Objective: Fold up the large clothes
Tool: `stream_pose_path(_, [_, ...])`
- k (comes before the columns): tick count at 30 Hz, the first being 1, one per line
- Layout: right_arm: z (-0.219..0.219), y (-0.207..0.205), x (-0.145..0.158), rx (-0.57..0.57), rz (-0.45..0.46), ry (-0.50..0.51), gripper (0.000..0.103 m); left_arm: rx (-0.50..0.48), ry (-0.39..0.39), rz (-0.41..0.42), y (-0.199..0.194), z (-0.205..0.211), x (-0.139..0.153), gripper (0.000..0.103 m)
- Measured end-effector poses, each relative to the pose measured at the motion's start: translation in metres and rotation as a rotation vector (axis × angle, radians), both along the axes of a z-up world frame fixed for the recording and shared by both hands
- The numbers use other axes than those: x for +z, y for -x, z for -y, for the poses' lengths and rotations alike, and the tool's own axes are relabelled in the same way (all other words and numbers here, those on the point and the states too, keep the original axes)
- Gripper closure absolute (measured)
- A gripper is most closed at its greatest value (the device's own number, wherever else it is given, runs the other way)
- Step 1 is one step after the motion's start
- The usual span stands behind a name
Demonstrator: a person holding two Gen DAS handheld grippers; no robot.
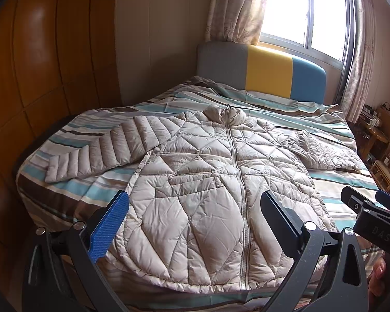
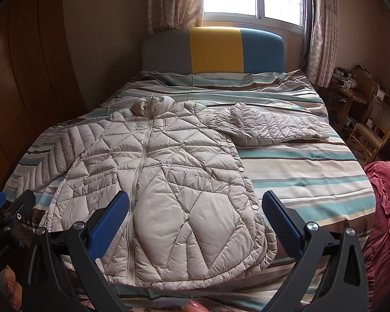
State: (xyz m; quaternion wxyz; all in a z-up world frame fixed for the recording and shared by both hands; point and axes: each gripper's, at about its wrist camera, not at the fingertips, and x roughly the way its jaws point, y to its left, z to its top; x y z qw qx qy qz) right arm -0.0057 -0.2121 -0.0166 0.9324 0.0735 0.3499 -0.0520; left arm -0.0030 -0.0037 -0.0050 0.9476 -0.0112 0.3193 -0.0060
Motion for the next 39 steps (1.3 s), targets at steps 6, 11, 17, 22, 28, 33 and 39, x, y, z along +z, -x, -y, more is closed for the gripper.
stream_pose_path(6, [0.0, -0.002, -0.002, 0.004, -0.013, -0.002, 0.002, -0.002, 0.0, -0.013, -0.002, 0.001, -0.002, 0.003])
stream_pose_path(11, [0.0, -0.003, -0.002, 0.004, -0.021, -0.004, 0.002, -0.001, 0.001, -0.013, -0.002, 0.001, -0.002, 0.003])
stream_pose_path(17, [0.0, -0.003, -0.003, 0.006, -0.021, -0.006, 0.002, -0.003, 0.0, -0.019, -0.001, 0.002, -0.003, 0.003])
stream_pose_path(22, [0.0, -0.003, -0.004, 0.007, -0.026, -0.005, 0.002, -0.003, 0.0, -0.027, -0.001, 0.002, -0.005, 0.003])
stream_pose_path(28, [0.0, -0.003, -0.005, 0.008, -0.031, -0.005, 0.002, -0.005, 0.004, -0.043, -0.004, 0.002, -0.007, 0.003])
stream_pose_path(33, [0.0, -0.004, -0.007, 0.008, -0.036, -0.001, 0.002, -0.005, 0.003, -0.047, -0.005, 0.001, -0.007, 0.003])
stream_pose_path(39, [0.002, -0.012, -0.012, 0.007, -0.053, 0.003, 0.002, 0.0, 0.003, -0.071, -0.009, 0.002, -0.012, 0.003])
